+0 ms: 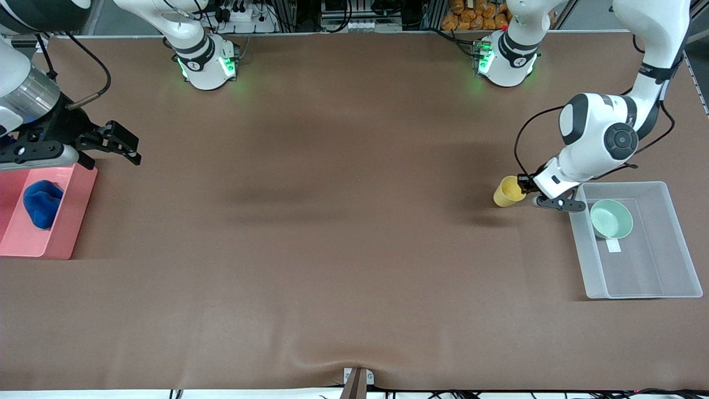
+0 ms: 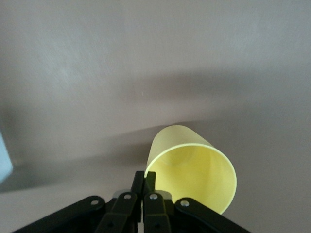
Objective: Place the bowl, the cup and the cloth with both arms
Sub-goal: 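Grasp the yellow cup with the left gripper and lift it, then carry the yellow cup into the clear bin beside the bowl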
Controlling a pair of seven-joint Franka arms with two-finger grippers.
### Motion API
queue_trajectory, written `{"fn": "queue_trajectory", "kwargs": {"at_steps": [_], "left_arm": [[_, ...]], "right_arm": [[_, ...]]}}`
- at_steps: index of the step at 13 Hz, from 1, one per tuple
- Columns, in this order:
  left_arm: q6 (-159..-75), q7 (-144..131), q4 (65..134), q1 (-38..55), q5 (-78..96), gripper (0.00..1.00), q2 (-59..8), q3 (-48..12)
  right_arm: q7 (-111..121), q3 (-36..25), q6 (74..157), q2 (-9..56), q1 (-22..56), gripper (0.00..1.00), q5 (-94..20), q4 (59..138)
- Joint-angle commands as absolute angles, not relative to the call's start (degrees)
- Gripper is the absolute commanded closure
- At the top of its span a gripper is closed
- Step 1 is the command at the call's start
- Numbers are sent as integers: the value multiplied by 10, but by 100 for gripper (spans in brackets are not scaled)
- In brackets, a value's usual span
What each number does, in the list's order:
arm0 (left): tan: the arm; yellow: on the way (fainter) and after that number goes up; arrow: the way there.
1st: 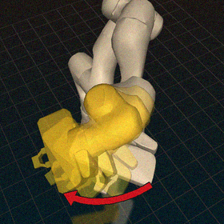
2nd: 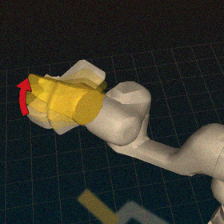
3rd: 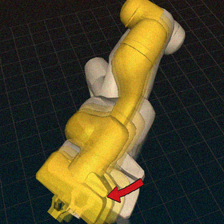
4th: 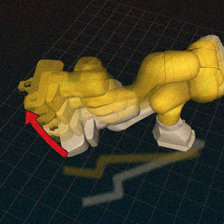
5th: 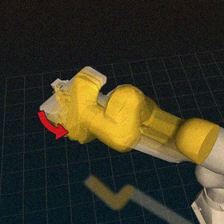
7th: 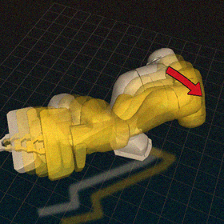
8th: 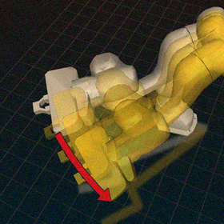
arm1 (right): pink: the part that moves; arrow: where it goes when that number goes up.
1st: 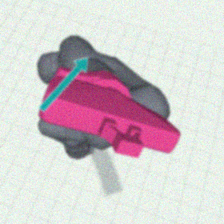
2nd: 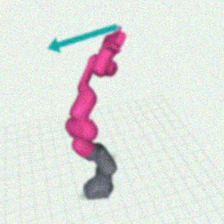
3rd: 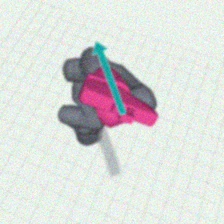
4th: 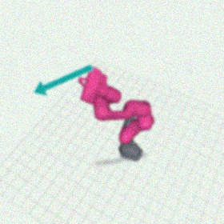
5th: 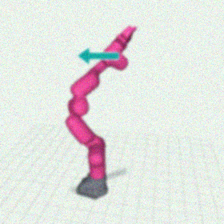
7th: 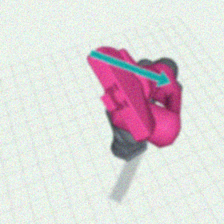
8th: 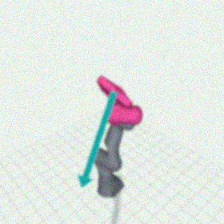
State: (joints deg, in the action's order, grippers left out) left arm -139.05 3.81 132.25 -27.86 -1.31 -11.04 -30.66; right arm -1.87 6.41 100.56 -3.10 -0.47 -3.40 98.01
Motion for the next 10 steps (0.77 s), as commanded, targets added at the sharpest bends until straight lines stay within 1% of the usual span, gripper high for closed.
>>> {"fn": "queue_trajectory", "kwargs": {"at_steps": [1, 3, 5, 8, 10], "left_arm": [[-1321, 90, 1252, -295, -25, 100, -84, -306], [-1223, 155, 1148, -315, -25, 100, -96, -306], [-1160, 212, 1075, -345, -25, 100, -118, -305], [-1146, 323, 1000, -383, -27, 100, -174, -301], [-1143, 374, 941, -386, -85, 100, -222, -285]], "right_arm": [[-30, 61, 995, -25, 4, 0, -36, 964], [-30, 61, 992, -25, 4, 0, -36, 964], [-30, 61, 992, -25, 4, 0, -36, 964], [-26, 61, 991, -25, 3, 0, -36, 964], [-27, 61, 991, -25, 3, 0, -36, 964]]}}
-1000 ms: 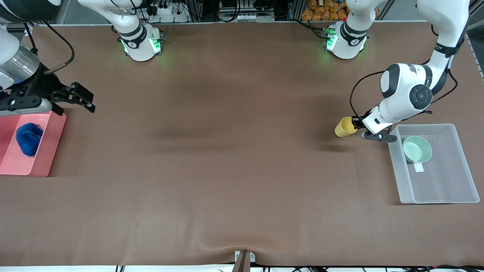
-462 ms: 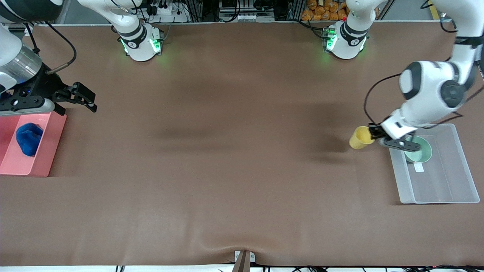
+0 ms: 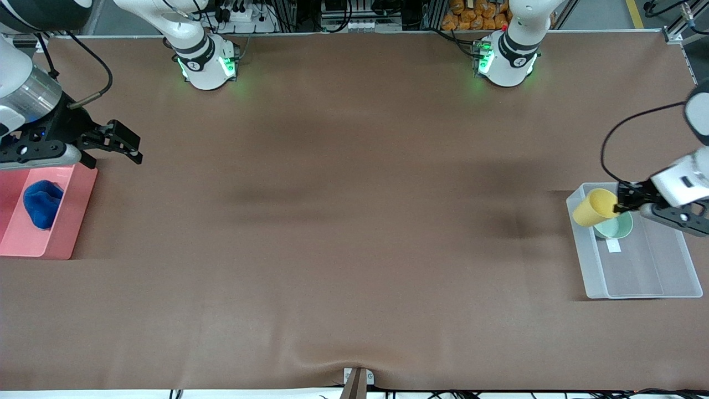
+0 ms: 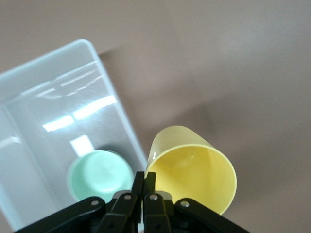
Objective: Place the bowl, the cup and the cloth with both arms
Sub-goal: 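Carry the yellow cup into the clear bin beside the bowl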
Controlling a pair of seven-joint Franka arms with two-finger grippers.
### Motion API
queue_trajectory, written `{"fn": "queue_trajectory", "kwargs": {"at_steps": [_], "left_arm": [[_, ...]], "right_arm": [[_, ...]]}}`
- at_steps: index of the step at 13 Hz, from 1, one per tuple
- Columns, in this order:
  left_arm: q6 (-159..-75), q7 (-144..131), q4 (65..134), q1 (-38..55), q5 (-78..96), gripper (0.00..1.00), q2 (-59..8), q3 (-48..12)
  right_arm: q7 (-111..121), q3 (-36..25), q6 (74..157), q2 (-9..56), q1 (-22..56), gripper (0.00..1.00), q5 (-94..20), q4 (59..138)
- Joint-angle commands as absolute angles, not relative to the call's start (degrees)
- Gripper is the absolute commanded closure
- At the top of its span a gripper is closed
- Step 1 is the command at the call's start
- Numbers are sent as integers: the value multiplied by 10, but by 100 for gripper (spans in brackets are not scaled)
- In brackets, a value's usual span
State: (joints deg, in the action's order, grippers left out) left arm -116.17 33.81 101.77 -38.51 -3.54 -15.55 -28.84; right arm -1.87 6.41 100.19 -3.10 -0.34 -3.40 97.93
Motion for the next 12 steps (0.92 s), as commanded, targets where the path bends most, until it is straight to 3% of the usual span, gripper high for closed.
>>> {"fn": "queue_trajectory", "kwargs": {"at_steps": [1, 6, 9, 12], "left_arm": [[-1134, 389, 905, -387, -110, 100, -248, -284], [-1106, 457, 786, -381, -169, 100, -353, -282], [-1135, 476, 754, -380, -182, 100, -405, -282], [-1177, 476, 755, -357, -182, 100, -435, -244]], "right_arm": [[-27, 61, 991, -25, 3, 0, -36, 965], [-26, 61, 989, -25, 1, 0, -35, 964], [-27, 61, 989, -24, 4, 0, -35, 964], [-26, 61, 989, -24, 2, 0, -35, 965]]}}
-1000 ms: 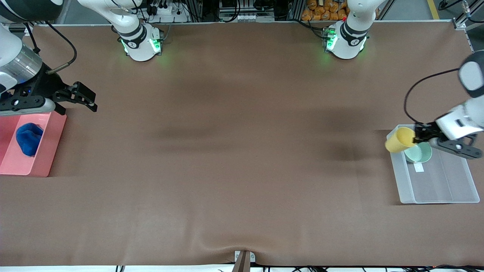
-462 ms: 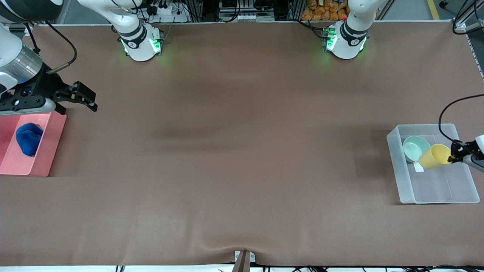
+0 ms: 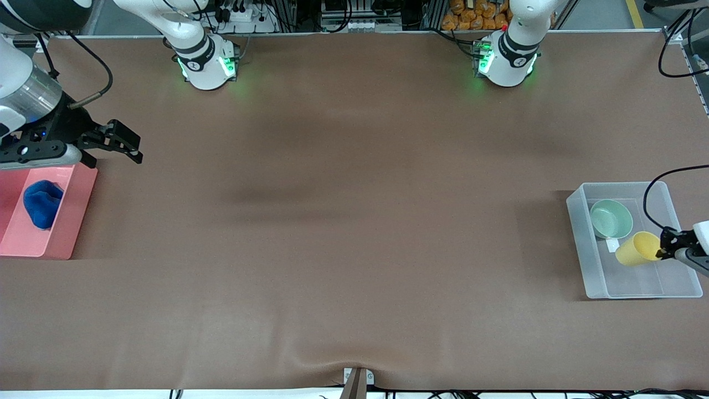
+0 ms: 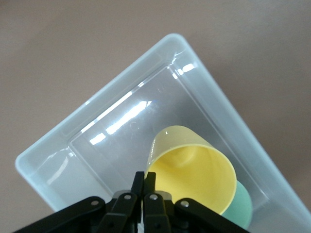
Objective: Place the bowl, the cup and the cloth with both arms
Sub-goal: 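Carry the yellow cup into the clear bin beside the bowl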
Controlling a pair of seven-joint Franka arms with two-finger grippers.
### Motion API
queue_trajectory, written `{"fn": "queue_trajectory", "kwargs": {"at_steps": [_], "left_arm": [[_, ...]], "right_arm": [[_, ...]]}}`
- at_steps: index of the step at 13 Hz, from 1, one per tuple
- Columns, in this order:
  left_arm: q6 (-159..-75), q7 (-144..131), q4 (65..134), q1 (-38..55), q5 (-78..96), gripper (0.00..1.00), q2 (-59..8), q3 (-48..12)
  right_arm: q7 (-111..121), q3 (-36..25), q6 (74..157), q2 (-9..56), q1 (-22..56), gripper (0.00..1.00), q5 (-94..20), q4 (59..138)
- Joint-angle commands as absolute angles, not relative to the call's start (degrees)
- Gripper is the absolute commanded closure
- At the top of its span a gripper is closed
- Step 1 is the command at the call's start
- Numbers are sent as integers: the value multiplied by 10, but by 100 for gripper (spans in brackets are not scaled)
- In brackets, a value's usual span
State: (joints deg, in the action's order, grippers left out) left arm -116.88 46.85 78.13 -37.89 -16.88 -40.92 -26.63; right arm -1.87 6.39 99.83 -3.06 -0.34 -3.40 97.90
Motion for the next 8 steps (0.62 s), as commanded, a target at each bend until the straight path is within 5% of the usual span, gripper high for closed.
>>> {"fn": "queue_trajectory", "kwargs": {"at_steps": [1, 4, 5, 7, 8], "left_arm": [[-1177, 476, 757, -344, -182, 100, -439, -228], [-1183, 476, 758, -335, -184, 100, -453, -207], [-1191, 476, 759, -336, -188, 85, -456, -207], [-1191, 475, 759, -336, -189, 0, -451, -207], [-1191, 470, 759, -336, -191, 0, -443, -207]], "right_arm": [[-27, 61, 988, -25, 3, 0, -35, 965], [-26, 61, 986, -24, 3, 0, -35, 964], [-26, 61, 986, -25, 2, 0, -35, 965], [-25, 61, 986, -24, 0, 0, -35, 964], [-25, 61, 986, -24, 0, 0, -35, 964]]}}
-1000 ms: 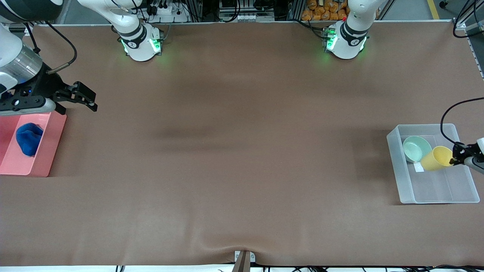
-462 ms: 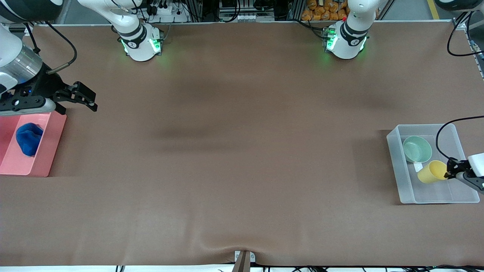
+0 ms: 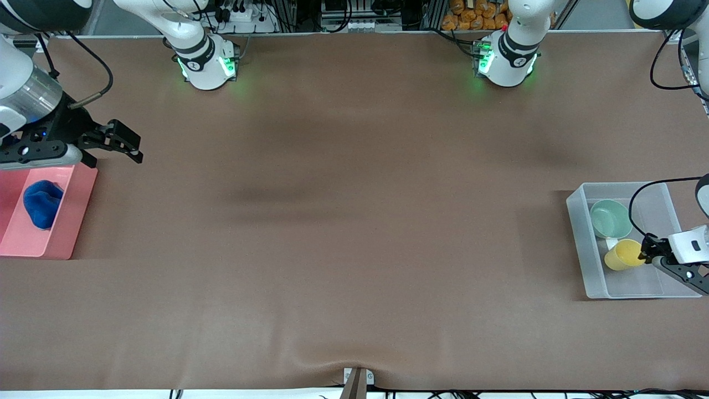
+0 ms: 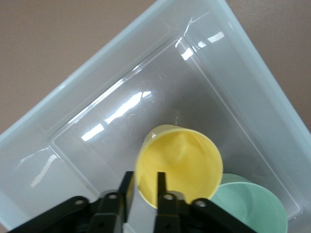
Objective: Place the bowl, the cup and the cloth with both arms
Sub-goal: 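Carry the yellow cup into the clear bin beside the bowl, then open the left gripper to release the cup in the bin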
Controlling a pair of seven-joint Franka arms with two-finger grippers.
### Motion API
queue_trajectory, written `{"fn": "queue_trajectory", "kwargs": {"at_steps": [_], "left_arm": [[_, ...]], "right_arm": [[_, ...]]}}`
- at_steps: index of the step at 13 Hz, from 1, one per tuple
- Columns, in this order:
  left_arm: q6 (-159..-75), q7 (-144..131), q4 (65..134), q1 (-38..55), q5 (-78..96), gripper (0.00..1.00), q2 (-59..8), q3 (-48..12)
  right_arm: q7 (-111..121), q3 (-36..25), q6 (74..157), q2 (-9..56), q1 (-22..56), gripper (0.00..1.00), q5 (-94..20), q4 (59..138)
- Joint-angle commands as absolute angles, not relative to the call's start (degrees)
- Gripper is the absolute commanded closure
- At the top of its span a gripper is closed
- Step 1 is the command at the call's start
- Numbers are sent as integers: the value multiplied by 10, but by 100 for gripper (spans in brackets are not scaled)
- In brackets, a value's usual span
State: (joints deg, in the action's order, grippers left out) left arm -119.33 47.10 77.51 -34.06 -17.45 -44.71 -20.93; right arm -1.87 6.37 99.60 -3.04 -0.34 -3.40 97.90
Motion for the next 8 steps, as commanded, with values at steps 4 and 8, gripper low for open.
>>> {"fn": "queue_trajectory", "kwargs": {"at_steps": [4, 8], "left_arm": [[-1108, 375, 763, -330, -181, 0, -363, -246], [-960, 150, 766, -332, -157, 0, -279, -336]], "right_arm": [[-25, 61, 986, -24, -2, 0, -34, 965], [-24, 61, 986, -24, -3, 0, -34, 965]]}}
